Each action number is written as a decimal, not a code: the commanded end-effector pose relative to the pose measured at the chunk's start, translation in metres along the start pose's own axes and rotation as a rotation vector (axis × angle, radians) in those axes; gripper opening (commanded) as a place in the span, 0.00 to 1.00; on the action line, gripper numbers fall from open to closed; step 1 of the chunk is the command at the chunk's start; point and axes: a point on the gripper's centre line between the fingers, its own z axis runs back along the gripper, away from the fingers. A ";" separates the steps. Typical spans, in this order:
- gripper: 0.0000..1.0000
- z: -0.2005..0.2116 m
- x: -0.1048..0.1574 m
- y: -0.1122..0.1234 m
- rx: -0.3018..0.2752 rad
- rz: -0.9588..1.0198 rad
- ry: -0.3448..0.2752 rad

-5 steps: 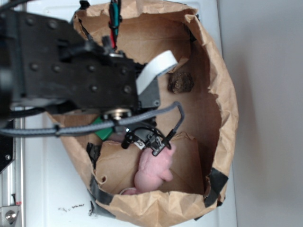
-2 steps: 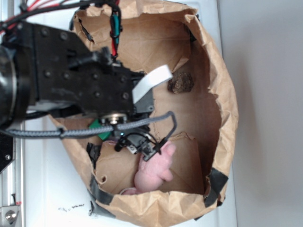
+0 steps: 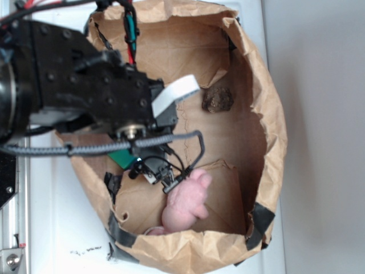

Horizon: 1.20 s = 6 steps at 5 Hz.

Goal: Grab the green block.

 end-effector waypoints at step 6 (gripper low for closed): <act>1.00 -0.012 0.006 -0.005 -0.055 0.006 0.007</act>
